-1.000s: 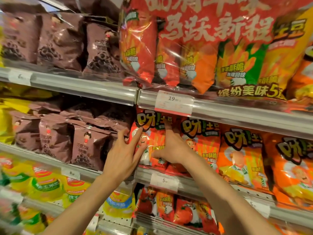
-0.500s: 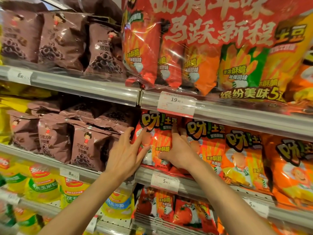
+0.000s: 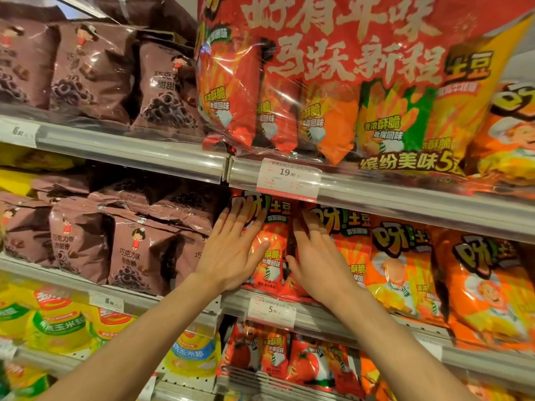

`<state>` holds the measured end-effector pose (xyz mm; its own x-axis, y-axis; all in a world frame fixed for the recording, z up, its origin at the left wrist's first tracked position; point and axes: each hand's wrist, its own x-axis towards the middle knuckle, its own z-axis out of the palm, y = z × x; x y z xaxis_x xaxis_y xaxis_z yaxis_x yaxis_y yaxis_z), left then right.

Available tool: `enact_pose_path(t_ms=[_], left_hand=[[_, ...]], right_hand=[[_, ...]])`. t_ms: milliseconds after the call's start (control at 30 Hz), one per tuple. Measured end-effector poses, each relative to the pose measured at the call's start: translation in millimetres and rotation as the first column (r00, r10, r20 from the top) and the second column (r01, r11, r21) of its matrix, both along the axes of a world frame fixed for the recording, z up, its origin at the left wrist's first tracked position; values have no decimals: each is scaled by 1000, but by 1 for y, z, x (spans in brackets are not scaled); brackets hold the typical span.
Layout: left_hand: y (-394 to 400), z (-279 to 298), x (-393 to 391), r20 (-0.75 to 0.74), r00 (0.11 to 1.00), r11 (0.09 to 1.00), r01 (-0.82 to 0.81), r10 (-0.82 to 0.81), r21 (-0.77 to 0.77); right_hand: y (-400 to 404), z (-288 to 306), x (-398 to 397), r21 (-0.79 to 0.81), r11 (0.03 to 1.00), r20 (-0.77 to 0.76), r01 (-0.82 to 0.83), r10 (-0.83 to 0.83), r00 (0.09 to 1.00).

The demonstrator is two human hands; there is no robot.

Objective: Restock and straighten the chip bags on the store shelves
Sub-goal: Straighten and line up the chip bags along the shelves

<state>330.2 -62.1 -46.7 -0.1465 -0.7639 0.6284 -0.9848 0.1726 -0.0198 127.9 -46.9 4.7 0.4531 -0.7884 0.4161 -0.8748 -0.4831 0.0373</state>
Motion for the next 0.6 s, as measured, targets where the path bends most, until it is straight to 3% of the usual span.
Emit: enact_pose_path(t_ms=[167,300,400,500,600], left_hand=[[12,8,-11,-36,999,998,-16,14,-60],[25,15,-41,-98,976,970,177,-194,-165],[28,21,-68,-203,931,952,306,-305,-23],[22,28,-85,-322,911,925,329,-257,192],[13,38,-95,-421,882,864,370,-211,341]], right_hand=[[-2,-2,-26,-96,995,37,37,-34,999],[-1,4,-68,-38,982,81,187,-184,980],[1,11,-96,46,955,38,293,-295,955],[-1,15,-114,192,958,126,211,-237,963],[-8,17,-120,338,932,108,129,-174,979]])
